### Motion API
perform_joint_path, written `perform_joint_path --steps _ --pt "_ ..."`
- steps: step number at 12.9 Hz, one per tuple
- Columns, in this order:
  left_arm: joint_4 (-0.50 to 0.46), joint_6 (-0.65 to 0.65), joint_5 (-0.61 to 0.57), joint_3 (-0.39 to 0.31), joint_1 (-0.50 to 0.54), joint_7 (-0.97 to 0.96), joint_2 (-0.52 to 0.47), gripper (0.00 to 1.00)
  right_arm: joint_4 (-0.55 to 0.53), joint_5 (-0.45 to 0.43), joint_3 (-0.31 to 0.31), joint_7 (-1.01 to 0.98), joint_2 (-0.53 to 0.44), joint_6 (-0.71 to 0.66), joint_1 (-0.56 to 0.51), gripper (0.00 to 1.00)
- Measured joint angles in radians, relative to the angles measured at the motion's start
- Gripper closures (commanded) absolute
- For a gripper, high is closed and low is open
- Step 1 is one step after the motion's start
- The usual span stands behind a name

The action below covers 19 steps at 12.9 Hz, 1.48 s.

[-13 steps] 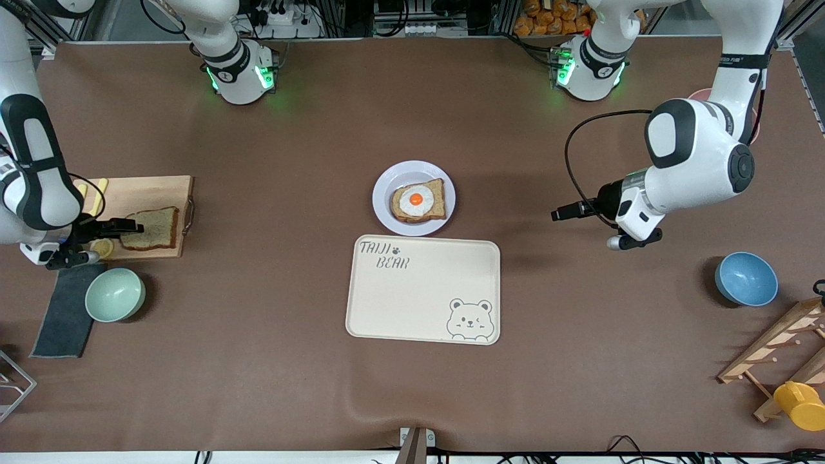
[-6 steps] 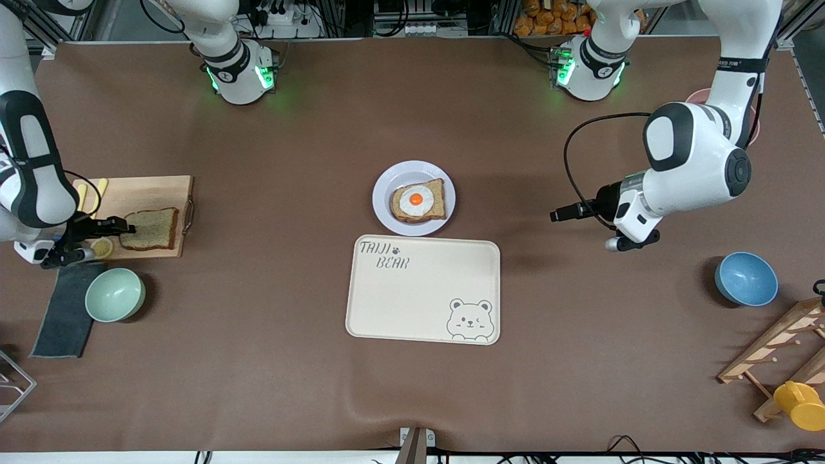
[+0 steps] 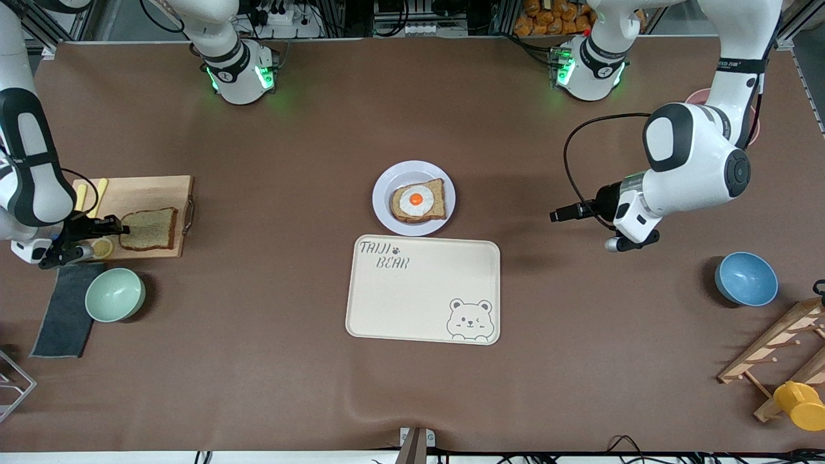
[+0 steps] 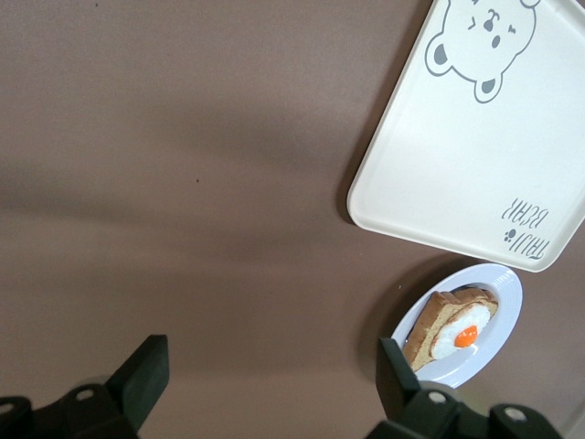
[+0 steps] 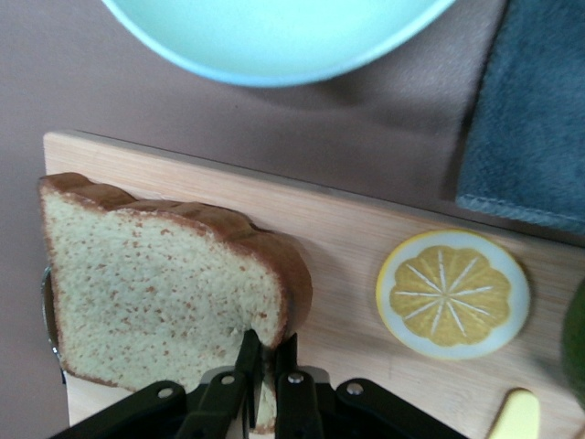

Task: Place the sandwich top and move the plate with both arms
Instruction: 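Grasp the bread slice edge with the right gripper and lift it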

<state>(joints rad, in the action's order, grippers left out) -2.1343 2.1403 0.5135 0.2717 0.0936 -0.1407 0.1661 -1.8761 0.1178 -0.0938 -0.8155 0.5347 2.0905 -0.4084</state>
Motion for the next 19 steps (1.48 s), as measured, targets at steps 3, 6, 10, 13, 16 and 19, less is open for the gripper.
perform_joint_path --steps 3,6,10,13,16,19 --pt "0.006 0.0 0.0 0.0 0.0 0.0 0.0 0.0 0.009 0.0 0.002 -0.002 -0.047 -0.058 0.0 1.0" --pt "0.009 0.0 0.0 0.0 0.0 0.0 0.0 0.0 0.042 0.0 0.016 -0.002 -0.096 -0.15 0.001 1.0" --pt "0.012 0.0 0.0 0.0 0.0 0.0 0.001 0.0 0.101 0.054 0.058 0.003 -0.127 -0.263 0.042 1.0" --pt "0.012 0.0 0.009 0.002 -0.002 0.0 0.012 0.0 0.121 0.09 0.067 0.099 -0.13 -0.27 0.169 1.0" --pt "0.012 0.0 0.058 0.006 -0.007 0.0 0.023 0.0 0.151 0.096 0.078 0.268 -0.136 -0.297 0.312 1.0" --pt "0.012 0.0 0.06 0.007 -0.009 0.0 0.028 0.0 0.19 0.113 0.114 0.45 -0.154 -0.358 0.397 1.0"
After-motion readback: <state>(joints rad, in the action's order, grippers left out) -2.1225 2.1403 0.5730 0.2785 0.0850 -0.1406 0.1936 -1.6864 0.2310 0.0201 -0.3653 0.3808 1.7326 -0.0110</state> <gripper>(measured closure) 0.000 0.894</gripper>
